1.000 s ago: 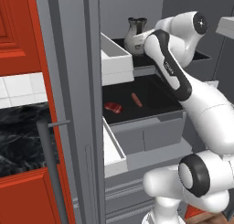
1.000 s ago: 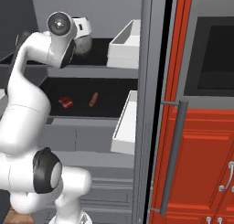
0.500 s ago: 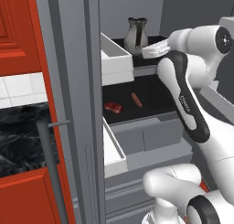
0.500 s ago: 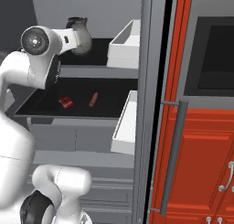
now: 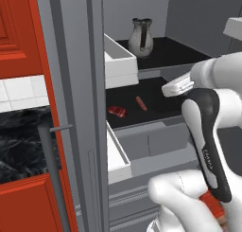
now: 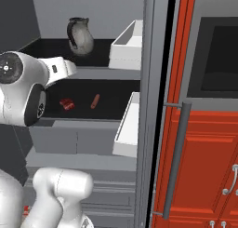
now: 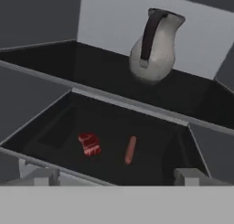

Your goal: Move the steak and sausage from the top shelf to the second highest shelf to make space. Then, place the pitcher from the counter on the cleared top shelf.

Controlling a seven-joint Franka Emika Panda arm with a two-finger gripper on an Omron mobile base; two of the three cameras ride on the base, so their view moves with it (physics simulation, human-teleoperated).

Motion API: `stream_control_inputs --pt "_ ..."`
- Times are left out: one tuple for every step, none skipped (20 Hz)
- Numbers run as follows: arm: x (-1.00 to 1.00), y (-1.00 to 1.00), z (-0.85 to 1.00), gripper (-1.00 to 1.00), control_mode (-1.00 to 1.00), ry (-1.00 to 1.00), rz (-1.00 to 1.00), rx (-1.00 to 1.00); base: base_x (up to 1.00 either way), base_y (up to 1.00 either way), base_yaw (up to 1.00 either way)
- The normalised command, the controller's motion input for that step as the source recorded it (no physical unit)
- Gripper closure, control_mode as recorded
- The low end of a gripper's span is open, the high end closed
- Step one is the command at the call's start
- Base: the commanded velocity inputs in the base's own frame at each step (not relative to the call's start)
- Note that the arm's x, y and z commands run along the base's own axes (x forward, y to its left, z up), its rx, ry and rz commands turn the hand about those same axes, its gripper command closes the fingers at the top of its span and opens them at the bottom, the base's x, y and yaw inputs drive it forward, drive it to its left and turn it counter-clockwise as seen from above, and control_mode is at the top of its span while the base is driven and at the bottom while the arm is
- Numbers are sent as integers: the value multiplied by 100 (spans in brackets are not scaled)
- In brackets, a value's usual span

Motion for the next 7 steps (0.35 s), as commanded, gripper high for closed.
stream_control_inputs --pt "-100 0 -100 -100 -100 36 -4 -22 0 0 0" --pt "-100 0 -100 -100 -100 36 -4 -23 0 0 0" --pt "-100 0 -100 -100 -100 36 -1 -24 0 0 0" --pt "-100 0 -100 -100 -100 30 0 -24 0 0 0" --pt "-95 -1 -85 -100 -100 18 0 -22 0 0 0" --pt "-85 -13 -74 -100 -100 9 1 -17 0 0 0" --pt "-46 -10 -35 -100 -100 6 4 -8 0 0 0"
